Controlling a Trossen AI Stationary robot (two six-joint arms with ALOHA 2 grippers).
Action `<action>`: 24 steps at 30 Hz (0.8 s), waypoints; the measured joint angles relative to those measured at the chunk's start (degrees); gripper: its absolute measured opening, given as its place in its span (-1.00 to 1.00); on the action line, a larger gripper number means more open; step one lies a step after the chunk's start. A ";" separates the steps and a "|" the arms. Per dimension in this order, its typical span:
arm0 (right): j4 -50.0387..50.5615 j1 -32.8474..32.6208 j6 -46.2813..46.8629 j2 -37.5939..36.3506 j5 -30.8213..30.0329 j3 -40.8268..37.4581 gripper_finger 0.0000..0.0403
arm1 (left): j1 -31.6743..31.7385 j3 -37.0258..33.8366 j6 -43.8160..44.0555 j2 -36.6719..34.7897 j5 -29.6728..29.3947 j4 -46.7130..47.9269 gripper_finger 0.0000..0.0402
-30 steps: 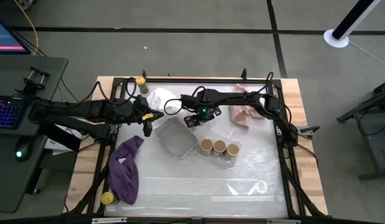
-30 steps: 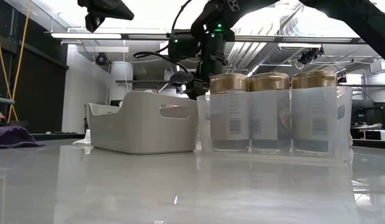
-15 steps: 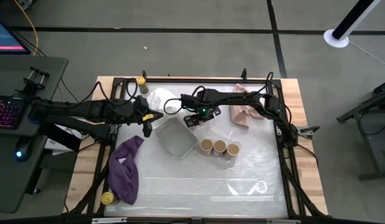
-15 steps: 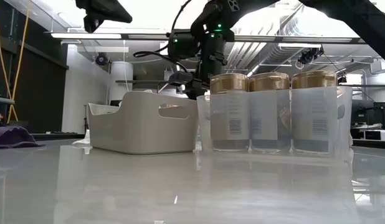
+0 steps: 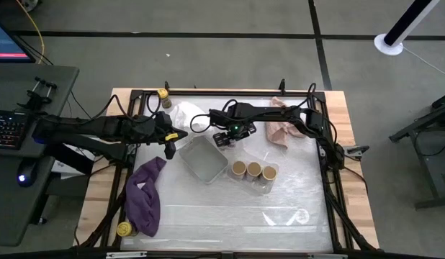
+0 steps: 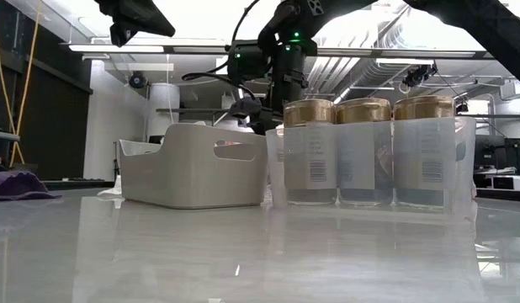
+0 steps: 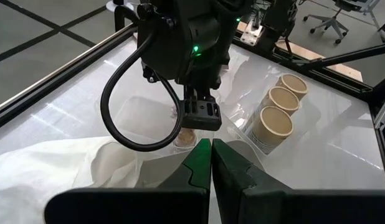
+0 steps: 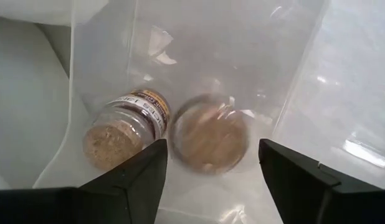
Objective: Sort spices by type
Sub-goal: Put the brown seasoning bottle into the top transparent bin, then put the top yellow seasoning bottle into the gray bin
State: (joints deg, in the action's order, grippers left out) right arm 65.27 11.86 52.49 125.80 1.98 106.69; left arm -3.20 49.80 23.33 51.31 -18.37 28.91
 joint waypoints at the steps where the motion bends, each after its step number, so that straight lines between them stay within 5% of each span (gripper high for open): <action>1: 0.00 0.00 0.00 0.00 -0.24 0.00 0.24 | 0.00 0.00 0.00 0.00 0.00 0.00 -1.00; 16: 0.06 0.29 -3.01 -0.01 0.50 0.50 0.24 | 0.02 0.00 -1.28 0.00 -0.06 -0.02 -1.00; 24: 5.52 2.19 -12.72 -0.02 -2.51 11.42 0.24 | 0.07 0.00 -1.39 0.00 -1.38 -0.47 -1.00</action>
State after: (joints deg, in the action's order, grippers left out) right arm 70.79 14.05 39.76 125.78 -0.53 118.11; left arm -3.14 49.80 21.95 51.31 -19.75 28.44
